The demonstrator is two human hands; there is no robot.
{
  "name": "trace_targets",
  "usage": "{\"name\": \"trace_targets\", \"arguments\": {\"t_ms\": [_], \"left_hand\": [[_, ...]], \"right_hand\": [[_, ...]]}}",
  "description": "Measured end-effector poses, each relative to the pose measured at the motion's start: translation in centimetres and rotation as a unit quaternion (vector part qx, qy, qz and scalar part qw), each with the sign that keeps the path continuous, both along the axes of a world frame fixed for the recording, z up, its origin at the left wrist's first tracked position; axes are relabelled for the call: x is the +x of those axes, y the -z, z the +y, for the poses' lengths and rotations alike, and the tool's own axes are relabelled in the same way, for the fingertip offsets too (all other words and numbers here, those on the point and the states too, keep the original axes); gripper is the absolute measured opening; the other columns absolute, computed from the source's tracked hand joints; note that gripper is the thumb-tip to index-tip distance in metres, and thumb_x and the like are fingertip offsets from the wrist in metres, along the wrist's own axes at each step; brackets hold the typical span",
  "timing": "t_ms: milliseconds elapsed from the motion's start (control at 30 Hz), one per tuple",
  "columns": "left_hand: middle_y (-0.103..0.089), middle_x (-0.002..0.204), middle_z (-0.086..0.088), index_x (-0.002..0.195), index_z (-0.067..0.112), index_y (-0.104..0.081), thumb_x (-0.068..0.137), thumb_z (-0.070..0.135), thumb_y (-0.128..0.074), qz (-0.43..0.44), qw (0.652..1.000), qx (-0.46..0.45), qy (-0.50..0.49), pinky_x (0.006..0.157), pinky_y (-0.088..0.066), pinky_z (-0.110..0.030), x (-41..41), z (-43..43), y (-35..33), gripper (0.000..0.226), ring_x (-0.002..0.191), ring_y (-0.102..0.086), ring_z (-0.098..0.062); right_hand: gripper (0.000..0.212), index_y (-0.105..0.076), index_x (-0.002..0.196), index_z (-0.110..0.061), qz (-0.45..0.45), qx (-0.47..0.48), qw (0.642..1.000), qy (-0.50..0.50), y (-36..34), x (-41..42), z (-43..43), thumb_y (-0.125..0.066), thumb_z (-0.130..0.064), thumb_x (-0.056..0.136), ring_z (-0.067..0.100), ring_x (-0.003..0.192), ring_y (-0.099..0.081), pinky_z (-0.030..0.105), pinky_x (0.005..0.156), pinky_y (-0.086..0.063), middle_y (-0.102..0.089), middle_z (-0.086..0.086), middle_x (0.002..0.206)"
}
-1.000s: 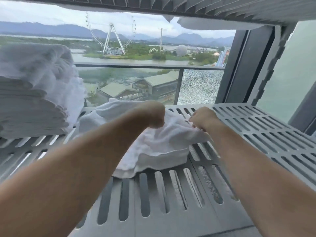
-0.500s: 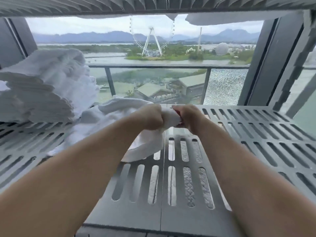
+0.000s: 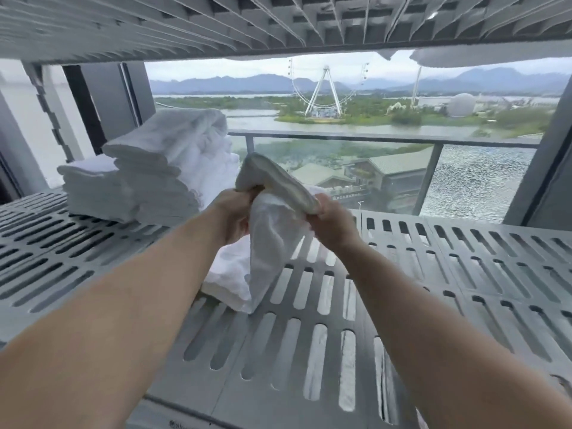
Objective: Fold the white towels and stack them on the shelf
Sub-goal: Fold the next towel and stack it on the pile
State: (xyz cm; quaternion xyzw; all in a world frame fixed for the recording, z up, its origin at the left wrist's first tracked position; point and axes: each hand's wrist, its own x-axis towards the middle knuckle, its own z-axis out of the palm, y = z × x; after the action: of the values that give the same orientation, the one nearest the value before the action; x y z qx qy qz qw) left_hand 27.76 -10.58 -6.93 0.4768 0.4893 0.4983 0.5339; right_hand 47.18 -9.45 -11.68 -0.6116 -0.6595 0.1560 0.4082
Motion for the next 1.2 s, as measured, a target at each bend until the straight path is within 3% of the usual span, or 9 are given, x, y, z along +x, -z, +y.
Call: {"name": "trace_targets", "arguments": {"t_ms": [167, 367, 500, 567, 700, 833, 933, 1067, 1200], "left_hand": [[-0.075, 0.104, -0.013, 0.115, 0.005, -0.069, 0.085, 0.039, -0.076, 0.007, 0.994, 0.0, 0.11, 0.072, -0.058, -0.032, -2.5, 2.1, -0.2, 0.046, 0.087, -0.073, -0.023], [-0.076, 0.104, -0.012, 0.11, 0.01, -0.072, 0.081, 0.054, -0.071, 0.072, 0.965, -0.015, 0.25, 0.064, -0.059, -0.031, -1.8, 3.6, -1.1, 0.053, 0.088, -0.075, -0.026], [-0.075, 0.108, -0.01, 0.115, 0.015, -0.073, 0.074, 0.066, -0.07, 0.089, 0.967, 0.005, 0.238, 0.072, -0.059, -0.035, 0.0, 4.1, -1.5, 0.065, 0.096, -0.074, -0.029], [-0.076, 0.108, -0.005, 0.118, 0.016, -0.07, 0.077, 0.065, -0.067, 0.065, 0.969, 0.006, 0.236, 0.066, -0.059, -0.031, 1.3, 3.9, -1.4, 0.065, 0.095, -0.074, -0.023], [-0.072, 0.118, -0.008, 0.129, 0.008, -0.061, 0.095, 0.046, -0.055, 0.011, 0.972, -0.007, 0.236, 0.073, -0.059, -0.033, 4.1, 2.9, -0.4, 0.051, 0.106, -0.071, -0.024], [-0.074, 0.111, -0.013, 0.116, 0.008, -0.071, 0.097, 0.038, -0.06, 0.026, 0.983, 0.03, 0.179, 0.069, -0.059, -0.03, 5.7, 2.1, 0.9, 0.037, 0.097, -0.073, -0.026], [-0.077, 0.097, -0.01, 0.097, 0.014, -0.078, 0.095, 0.038, -0.064, 0.04, 0.99, 0.032, 0.131, 0.061, -0.059, -0.03, 6.0, 1.5, 1.0, 0.028, 0.081, -0.075, -0.025], [-0.077, 0.094, -0.01, 0.106, 0.012, -0.074, 0.094, 0.043, -0.064, 0.047, 0.993, 0.037, 0.104, 0.057, -0.057, -0.027, 5.9, 1.5, 0.4, 0.035, 0.078, -0.075, -0.024], [-0.077, 0.086, -0.012, 0.089, 0.012, -0.079, 0.093, 0.034, -0.064, -0.01, 0.995, 0.071, 0.065, 0.054, -0.056, -0.027, 6.5, 1.7, -0.7, 0.027, 0.069, -0.074, -0.024]], "right_hand": [[0.023, -0.065, 0.1, -0.011, 0.192, 0.004, 0.978, 0.076, -1.7, -0.6, 2.7, -0.048, -0.027, 0.098, 0.018, 0.043, -0.063, 0.026, 0.042, -0.042, -0.068, 0.0, 0.053], [0.017, -0.053, 0.107, -0.013, 0.415, 0.056, 0.902, 0.102, -5.3, 1.6, 3.8, -0.037, -0.017, 0.103, 0.03, 0.065, -0.074, 0.032, 0.051, -0.056, -0.075, 0.012, 0.074], [0.017, -0.054, 0.112, -0.005, 0.402, 0.103, 0.904, 0.101, -7.1, 3.4, 4.4, -0.045, -0.013, 0.1, 0.028, 0.075, -0.075, 0.037, 0.061, -0.06, -0.075, 0.019, 0.087], [0.022, -0.055, 0.114, -0.005, 0.391, 0.079, 0.915, 0.055, -7.2, 3.7, 4.3, -0.06, -0.011, 0.094, 0.027, 0.09, -0.074, 0.045, 0.081, -0.06, -0.074, 0.019, 0.101], [0.027, -0.061, 0.112, -0.02, 0.317, -0.039, 0.938, -0.132, -4.7, 3.4, 3.1, -0.064, -0.039, 0.093, 0.024, 0.113, -0.065, 0.046, 0.106, -0.045, -0.069, 0.008, 0.121], [0.029, -0.07, 0.099, -0.012, 0.227, -0.069, 0.955, -0.176, -3.2, 3.7, 3.1, -0.069, -0.04, 0.09, 0.024, 0.079, -0.071, 0.036, 0.07, -0.056, -0.074, 0.007, 0.09], [0.039, -0.067, 0.085, 0.003, 0.239, -0.053, 0.965, -0.097, -3.9, 5.0, 5.0, -0.056, -0.033, 0.09, 0.024, 0.07, -0.06, 0.038, 0.066, -0.048, -0.064, 0.011, 0.076], [0.037, -0.069, 0.073, -0.004, 0.119, -0.013, 0.99, 0.08, -4.5, 8.7, 7.5, -0.053, -0.032, 0.09, 0.033, 0.073, -0.066, 0.042, 0.07, -0.055, -0.067, 0.015, 0.072], [0.029, -0.07, 0.085, -0.01, 0.203, -0.01, 0.973, 0.108, -5.6, 11.8, 8.6, -0.053, -0.029, 0.098, 0.025, 0.056, -0.072, 0.037, 0.05, -0.056, -0.071, 0.005, 0.058]]}}
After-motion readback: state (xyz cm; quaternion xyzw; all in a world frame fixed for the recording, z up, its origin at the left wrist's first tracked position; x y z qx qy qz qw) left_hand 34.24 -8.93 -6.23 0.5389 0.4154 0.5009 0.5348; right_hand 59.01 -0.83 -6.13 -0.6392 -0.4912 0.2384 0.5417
